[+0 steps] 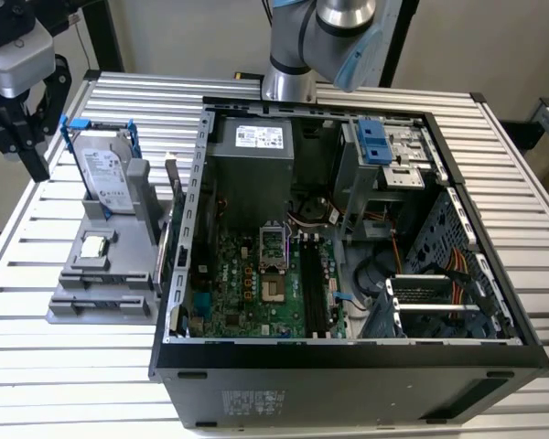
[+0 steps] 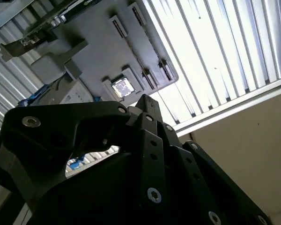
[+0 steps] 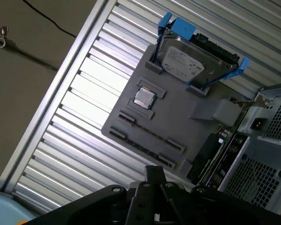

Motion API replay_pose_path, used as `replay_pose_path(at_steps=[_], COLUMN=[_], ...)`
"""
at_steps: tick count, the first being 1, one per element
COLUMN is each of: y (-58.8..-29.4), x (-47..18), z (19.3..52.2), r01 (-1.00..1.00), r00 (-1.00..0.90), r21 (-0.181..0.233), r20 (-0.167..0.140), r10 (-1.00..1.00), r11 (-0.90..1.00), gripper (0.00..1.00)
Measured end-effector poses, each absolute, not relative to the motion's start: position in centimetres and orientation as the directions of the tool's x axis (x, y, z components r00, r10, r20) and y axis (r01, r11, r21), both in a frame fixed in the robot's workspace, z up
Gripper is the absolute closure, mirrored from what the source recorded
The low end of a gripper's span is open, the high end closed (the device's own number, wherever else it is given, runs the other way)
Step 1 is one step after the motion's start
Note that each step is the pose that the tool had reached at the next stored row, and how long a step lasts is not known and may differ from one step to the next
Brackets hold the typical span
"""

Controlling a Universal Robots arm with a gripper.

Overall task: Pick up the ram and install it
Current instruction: 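Pick up the ram and move it above insertion slot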

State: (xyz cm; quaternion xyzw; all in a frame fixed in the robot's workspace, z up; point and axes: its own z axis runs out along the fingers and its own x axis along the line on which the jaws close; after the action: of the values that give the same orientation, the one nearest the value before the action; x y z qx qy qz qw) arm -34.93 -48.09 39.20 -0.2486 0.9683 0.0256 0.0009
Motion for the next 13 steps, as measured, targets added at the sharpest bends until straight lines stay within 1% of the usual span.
replay_pose_path(at_steps=[13], y=[-48.09], x=[-34.93], z=[39.20], r01=[-0.551], r00=[-0.834], r21=[0.049], r20=[-0.014], r10=[-0.551], r11=[0.833], gripper=[1.00])
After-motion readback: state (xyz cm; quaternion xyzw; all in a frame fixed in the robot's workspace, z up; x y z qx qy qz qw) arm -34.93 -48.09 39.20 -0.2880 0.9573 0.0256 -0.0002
